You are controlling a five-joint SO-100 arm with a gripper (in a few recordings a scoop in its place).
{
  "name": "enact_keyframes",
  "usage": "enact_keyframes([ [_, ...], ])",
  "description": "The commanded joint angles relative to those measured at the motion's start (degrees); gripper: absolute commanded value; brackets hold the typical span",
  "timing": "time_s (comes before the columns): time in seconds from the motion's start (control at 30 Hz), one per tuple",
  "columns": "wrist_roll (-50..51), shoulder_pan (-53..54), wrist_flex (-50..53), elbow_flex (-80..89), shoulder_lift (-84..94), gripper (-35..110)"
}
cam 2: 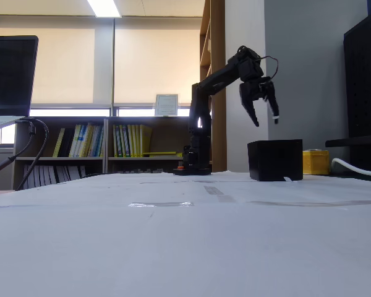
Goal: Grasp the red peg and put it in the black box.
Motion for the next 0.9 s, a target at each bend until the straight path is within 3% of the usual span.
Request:
enact_keyframes([
  [0.0,-12.4,7.1,0.2,-6.4,-13.1,0],
  [0.3,-35.6,27.9,-16.7,-49.1,-41.1,0],
  [0.43,-39.9,31.3,-27.0,-70.3,-57.1,0],
  [0.87,-44.1,33.1,-30.6,-102.0,-82.7,0],
])
